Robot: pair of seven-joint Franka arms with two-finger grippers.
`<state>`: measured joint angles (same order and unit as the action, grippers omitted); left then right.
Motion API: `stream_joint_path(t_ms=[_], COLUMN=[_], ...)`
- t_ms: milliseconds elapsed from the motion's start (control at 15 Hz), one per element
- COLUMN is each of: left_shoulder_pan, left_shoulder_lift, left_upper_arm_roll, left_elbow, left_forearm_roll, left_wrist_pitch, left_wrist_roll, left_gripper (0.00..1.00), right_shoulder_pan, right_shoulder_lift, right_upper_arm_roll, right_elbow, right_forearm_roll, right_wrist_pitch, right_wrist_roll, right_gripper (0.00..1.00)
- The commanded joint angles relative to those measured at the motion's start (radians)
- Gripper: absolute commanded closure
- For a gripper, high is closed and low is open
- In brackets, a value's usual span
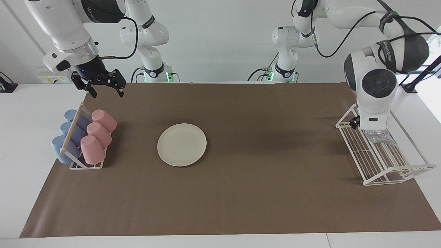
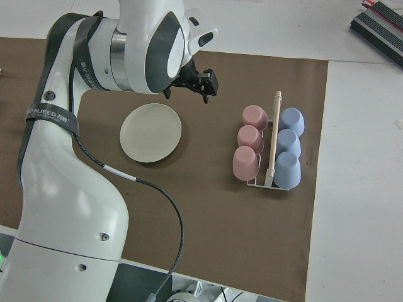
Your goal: Wipe plate with sponge
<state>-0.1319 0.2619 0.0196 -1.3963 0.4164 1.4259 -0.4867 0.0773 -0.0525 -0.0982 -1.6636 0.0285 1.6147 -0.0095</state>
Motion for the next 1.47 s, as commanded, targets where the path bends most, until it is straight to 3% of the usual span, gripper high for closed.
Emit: stream_joint_path(t_ms=[0,200,400,667,933,1267,1400], left_shoulder_pan=[0.052,0.093,0.094,0.126,0.126,0.121,0.123], left_shoulder_lift=[-0.123,-0.205,-0.263,-0.361,-0.337,-0.303,-0.311], left_upper_arm_roll=[0.005,0.006,0.01,-0.006,-0.007,-0.009,-0.015], left_elbow=[-0.027,-0.036,-0.052,-0.209,-0.241,-0.168,-0.184], left_forearm_roll=[-0.205,-0.342,-0.404,-0.469,-0.469,-0.453,-0.458], left_wrist_pitch=[0.031,0.002,-0.064,-0.015,0.097,-0.018,-0.004], left_wrist_roll=[0.097,0.192,0.287,0.333,0.329,0.326,0.327], left_gripper=[0.0,0.0,0.0,0.0,0.0,0.0,0.0], right_shoulder_pan=[-0.005,-0.004,-0.004,-0.004,-0.004,-0.007,-0.007], right_shoulder_lift=[0.008,0.01,0.008,0.01,0.002,0.0,0.0], right_upper_arm_roll=[0.006,0.006,0.006,0.006,0.031,0.031,0.029], right_elbow=[0.018,0.018,0.018,0.022,0.024,0.024,0.024], right_forearm_roll=[-0.001,-0.001,-0.001,-0.001,-0.001,-0.001,-0.001], right_wrist_pitch=[-0.015,-0.013,-0.015,-0.016,-0.021,-0.027,-0.029], right_wrist_roll=[-0.009,-0.007,-0.009,-0.006,0.034,0.031,0.031], right_gripper=[0.0,0.0,0.0,0.0,0.0,0.0,0.0])
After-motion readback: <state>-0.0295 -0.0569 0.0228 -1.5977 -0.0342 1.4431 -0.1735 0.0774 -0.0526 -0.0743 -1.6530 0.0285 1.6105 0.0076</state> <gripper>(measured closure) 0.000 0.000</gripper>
